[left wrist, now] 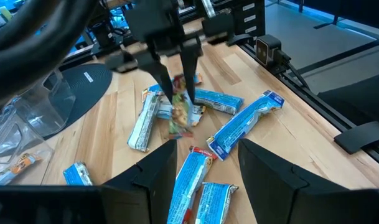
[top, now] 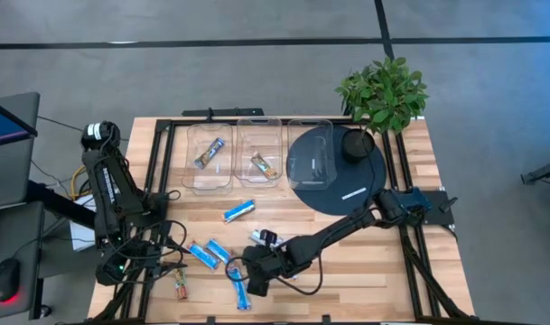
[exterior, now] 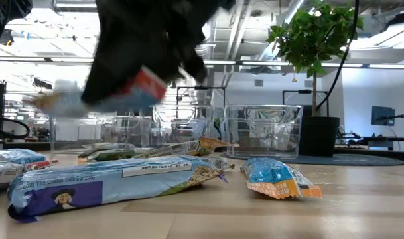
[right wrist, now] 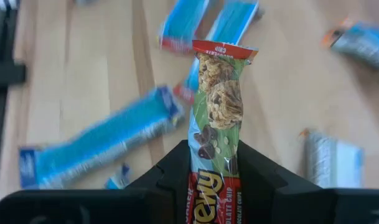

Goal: Pick and place Granola Bars by type
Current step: Put the red granola bar into the right transparent bin

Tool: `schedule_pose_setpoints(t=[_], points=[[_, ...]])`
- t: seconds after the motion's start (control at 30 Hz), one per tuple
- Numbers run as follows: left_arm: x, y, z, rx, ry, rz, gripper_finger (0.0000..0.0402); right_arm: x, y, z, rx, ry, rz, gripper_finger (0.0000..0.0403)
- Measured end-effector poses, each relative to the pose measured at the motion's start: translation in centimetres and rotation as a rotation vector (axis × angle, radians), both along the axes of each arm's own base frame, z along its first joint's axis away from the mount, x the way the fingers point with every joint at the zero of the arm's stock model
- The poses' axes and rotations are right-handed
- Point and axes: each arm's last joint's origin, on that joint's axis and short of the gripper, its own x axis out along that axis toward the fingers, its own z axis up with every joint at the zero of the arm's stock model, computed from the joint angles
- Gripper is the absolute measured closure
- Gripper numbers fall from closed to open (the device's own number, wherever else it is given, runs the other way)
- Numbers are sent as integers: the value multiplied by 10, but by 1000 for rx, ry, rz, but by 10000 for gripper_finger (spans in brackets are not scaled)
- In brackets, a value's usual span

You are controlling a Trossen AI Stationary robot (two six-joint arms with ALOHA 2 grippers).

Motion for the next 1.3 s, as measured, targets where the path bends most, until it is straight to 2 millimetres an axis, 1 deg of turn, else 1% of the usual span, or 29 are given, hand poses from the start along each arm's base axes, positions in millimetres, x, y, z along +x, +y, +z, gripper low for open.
schedule_pose_setpoints(t=[0.2,0.27,0.37,0.5,0.67,0.83,0.97,1.23,1.3], points=[[0,0,0,0,0,0,235,0,-2,28,-74,-5,-130,310],[0,0,0,0,0,0,235,-3,-4,37,-102,2,-197,310],[0,0,0,-2,0,1,235,-12,-6,46,-156,21,-329,310],[0,0,0,-4,0,2,235,-27,-13,53,-235,64,-489,310],[0,0,0,-4,-2,4,235,-47,-20,57,-319,130,-622,310],[0,0,0,-4,-3,5,235,-60,-29,61,-384,149,-761,310],[0,0,0,-2,-4,5,235,-58,-39,66,-381,121,-793,310],[0,0,0,-2,-4,6,235,-48,-72,74,-369,114,-874,310],[0,0,0,-2,-1,3,235,-45,-80,74,-367,120,-895,310]])
